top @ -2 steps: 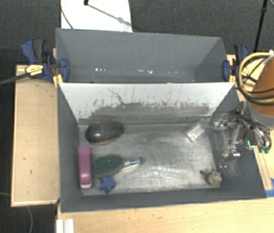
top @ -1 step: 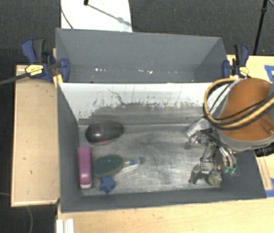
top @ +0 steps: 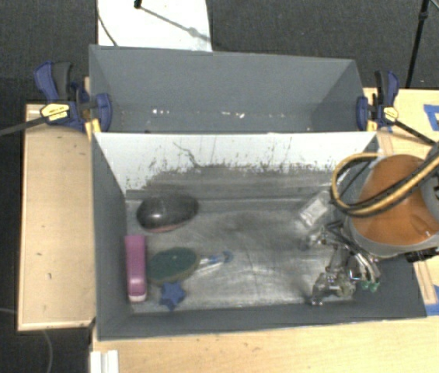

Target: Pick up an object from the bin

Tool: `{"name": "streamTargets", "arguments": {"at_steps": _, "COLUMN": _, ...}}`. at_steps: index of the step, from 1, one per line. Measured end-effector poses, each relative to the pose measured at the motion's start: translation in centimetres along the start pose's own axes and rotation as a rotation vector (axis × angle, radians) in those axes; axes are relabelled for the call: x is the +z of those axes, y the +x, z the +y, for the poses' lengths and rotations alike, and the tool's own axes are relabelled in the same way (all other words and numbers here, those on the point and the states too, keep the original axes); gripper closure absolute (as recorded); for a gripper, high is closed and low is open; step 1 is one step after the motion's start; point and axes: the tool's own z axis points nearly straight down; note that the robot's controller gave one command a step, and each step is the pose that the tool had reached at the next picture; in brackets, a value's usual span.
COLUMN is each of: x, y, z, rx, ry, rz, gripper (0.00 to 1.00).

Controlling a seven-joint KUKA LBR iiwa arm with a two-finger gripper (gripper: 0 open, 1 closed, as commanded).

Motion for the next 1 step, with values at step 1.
{"name": "streamTargets", "arguments": {"at_steps": 1, "x": -7.9, "y": -3.3, "z": -5.9, "rx": 0.055, "ry": 0.004, "rz": -0.009, "gripper": 0.0}}
